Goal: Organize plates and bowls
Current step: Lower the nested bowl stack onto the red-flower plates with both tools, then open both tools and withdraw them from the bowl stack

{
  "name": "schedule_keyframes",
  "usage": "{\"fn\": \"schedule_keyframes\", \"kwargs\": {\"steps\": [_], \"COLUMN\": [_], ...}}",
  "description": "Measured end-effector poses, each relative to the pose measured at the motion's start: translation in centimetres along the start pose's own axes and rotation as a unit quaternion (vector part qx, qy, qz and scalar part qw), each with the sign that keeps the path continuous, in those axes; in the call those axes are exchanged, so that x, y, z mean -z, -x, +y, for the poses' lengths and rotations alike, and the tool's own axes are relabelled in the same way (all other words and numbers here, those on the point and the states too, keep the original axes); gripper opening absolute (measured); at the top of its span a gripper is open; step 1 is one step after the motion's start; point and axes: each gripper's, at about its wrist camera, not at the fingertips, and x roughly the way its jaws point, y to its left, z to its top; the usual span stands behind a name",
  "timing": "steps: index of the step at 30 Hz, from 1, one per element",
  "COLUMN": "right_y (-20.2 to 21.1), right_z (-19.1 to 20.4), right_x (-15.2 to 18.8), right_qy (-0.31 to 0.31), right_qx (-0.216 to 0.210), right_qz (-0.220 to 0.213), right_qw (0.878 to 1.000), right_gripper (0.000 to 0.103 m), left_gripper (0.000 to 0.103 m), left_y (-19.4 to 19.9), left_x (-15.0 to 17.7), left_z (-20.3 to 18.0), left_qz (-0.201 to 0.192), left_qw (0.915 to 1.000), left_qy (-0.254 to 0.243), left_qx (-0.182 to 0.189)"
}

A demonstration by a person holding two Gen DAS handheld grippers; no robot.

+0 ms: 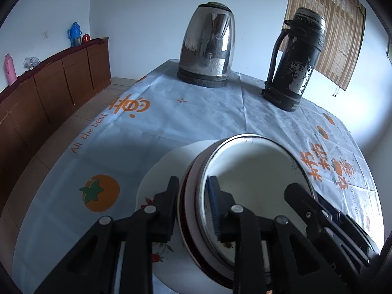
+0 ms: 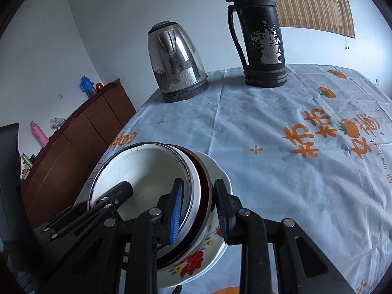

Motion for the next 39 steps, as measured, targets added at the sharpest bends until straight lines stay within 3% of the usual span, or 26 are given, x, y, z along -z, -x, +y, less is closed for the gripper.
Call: {"fn": "schedule_keyframes", "kwargs": {"steps": [4, 11, 15, 18, 20, 21, 22, 24, 32, 39], "right_y": [-0.2, -0.7, -0.4, 1.0, 2.9, 3.7, 4.6, 5.7, 9.2, 13.1], "right_z": [0.0, 0.1, -1.3, -1.8, -1.9, -2.0, -2.0, -2.0, -2.7, -2.7], "right_x": [0.2, 0.7, 0.9, 1.1, 1.4, 1.5, 1.7, 2.0, 4.4, 7.3], "right_qy": [0.005, 0.012, -0.034, -0.048, -0.049, -0.049, -0.047, -0.042, -0.040, -0.038], "right_qx": [-0.010, -0.019, -0.065, -0.071, -0.070, -0.065, -0.063, -0.056, -0.024, 0.001], "right_qz": [-0.010, -0.012, -0.021, -0.052, -0.099, -0.118, -0.135, -0.156, -0.181, -0.216], "right_qw": [1.000, 1.000, 0.997, 0.995, 0.991, 0.990, 0.988, 0.985, 0.982, 0.976], "right_gripper": [0.030, 0.033, 0.036, 0.050, 0.071, 0.073, 0.080, 0.086, 0.086, 0.087], "left_gripper": [0.033, 0.039, 0.062, 0.077, 0.089, 0.099, 0.102, 0.102, 0.102, 0.102], "left_y": [0.3, 0.5, 1.6, 3.1, 3.9, 4.2, 4.6, 5.1, 7.4, 10.2], "left_x": [0.0, -0.1, -0.3, -0.2, 0.1, 0.2, 0.3, 0.5, 3.9, 6.6], "left_z": [-0.1, 0.0, 0.3, 0.3, 0.4, 0.4, 0.5, 0.6, 0.6, 1.2], "left_qz": [-0.012, -0.015, -0.043, -0.080, -0.100, -0.107, -0.116, -0.127, -0.143, -0.168], "left_qw": [0.9996, 0.9996, 0.9983, 0.9954, 0.9932, 0.9924, 0.9913, 0.9901, 0.9876, 0.9847], "left_qy": [-0.010, -0.005, -0.006, -0.013, -0.017, -0.017, -0.015, -0.013, -0.037, -0.027], "left_qx": [-0.022, -0.024, -0.038, -0.052, -0.058, -0.060, -0.062, -0.057, -0.053, -0.039]}}
